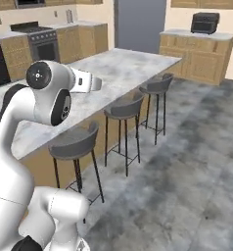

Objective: Retrieve the peach and tangerine from the fridge and place them into the bowl on the dining table.

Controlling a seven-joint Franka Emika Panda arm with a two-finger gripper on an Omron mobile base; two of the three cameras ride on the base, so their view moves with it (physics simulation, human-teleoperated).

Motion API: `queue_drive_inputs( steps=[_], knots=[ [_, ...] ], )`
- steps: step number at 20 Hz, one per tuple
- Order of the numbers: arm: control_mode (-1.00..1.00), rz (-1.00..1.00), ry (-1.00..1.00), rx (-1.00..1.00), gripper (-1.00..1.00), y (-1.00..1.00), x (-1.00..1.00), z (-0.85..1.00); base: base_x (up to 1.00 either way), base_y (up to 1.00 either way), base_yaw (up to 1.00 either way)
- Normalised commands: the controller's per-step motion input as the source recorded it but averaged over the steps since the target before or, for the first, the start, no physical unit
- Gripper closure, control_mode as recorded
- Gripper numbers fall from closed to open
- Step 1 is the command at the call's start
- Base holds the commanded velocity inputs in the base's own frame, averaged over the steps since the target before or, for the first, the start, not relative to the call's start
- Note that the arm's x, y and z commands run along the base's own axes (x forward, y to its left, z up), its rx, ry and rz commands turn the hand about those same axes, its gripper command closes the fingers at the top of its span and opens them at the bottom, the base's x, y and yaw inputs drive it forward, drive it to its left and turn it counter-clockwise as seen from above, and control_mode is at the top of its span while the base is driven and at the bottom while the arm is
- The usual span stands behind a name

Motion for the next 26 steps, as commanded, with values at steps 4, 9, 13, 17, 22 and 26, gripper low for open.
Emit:
queue_drive_inputs(
  steps=[4,9,13,17,22,26],
  knots=[
    [1.0,0.0,0.0,0.0,1.0,0.0,0.0,0.0,1.0,-0.4,0.64],
    [1.0,0.0,0.0,0.0,1.0,0.0,0.0,0.0,1.0,-0.41,0.65],
    [1.0,0.0,0.0,0.0,1.0,0.0,0.0,0.0,1.0,-0.47,0.63],
    [1.0,0.0,0.0,0.0,1.0,0.0,0.0,0.0,1.0,-0.44,0.63],
    [1.0,0.0,0.0,0.0,1.0,0.0,0.0,0.0,1.0,-0.36,0.63],
    [1.0,0.0,0.0,0.0,1.0,0.0,0.0,0.0,1.0,-0.28,0.62]
  ],
)
